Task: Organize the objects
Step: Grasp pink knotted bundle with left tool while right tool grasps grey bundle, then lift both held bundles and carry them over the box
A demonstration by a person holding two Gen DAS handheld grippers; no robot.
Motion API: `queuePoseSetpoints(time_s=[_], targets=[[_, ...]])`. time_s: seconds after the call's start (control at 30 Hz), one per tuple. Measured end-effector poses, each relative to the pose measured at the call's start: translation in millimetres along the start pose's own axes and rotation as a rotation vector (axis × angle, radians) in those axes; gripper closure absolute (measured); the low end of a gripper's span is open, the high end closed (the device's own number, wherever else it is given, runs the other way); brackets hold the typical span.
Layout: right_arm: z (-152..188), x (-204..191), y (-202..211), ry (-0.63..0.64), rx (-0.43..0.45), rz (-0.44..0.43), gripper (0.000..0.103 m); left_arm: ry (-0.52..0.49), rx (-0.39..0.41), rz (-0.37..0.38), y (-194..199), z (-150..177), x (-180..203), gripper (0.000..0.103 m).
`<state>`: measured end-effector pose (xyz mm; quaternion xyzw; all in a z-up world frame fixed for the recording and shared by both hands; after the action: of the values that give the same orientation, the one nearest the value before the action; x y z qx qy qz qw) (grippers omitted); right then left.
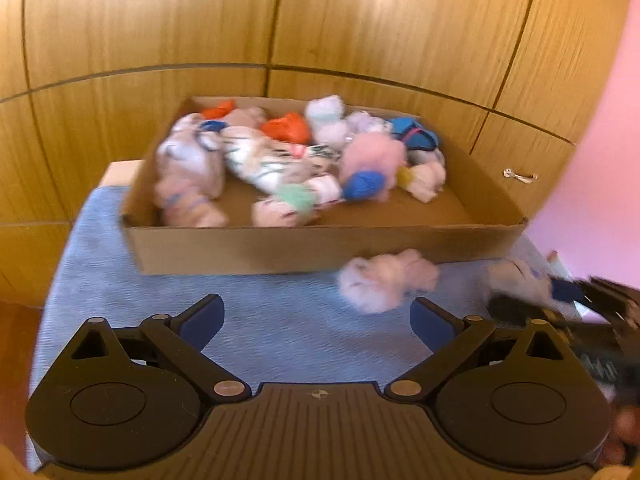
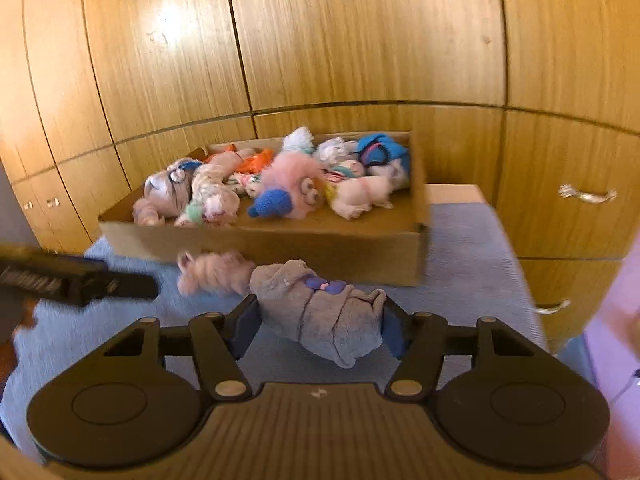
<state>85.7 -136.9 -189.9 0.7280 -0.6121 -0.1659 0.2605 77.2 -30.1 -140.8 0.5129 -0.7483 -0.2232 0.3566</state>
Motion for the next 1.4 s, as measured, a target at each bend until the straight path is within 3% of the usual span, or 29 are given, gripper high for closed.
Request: queuePoseSetpoints(time_s=[0.27,0.43,0.53,1.03,1.4], targets=[[16,17,23,-0.009,0.014,0.006,0.044,0.034,0.014,-0.055,-32,13,38,0.007],[13,14,18,0.004,0.028,-0.017,0.044,0.034,0.028,-0.088,-45,17,44,0.032],[12,12,20,0.012,0.038,-0.026,0.043,0.036,0.035,-0.082,-44,16,41,0.036],[3,7,28,0.061,0.03,-0.027,0.043,-0.021,0.042,-0.014,7,10,24,0.037],[-62,24,58,0.277,0.095,-0.037,0.042,-0.247,0.069,0.048,53,-45,37,0.037]])
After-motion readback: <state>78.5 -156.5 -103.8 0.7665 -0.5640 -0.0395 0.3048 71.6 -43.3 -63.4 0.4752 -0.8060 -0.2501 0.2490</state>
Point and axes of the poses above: each gripper's, at about its wrist camera, not at the fingertips, and y roughly against the way its jaws point, x to its right, z to its underside, the point moved 6 cm from there along -y, roughly the way its jaws point, and after that the axes turned 14 degrees about y, right-handed, at the moved point
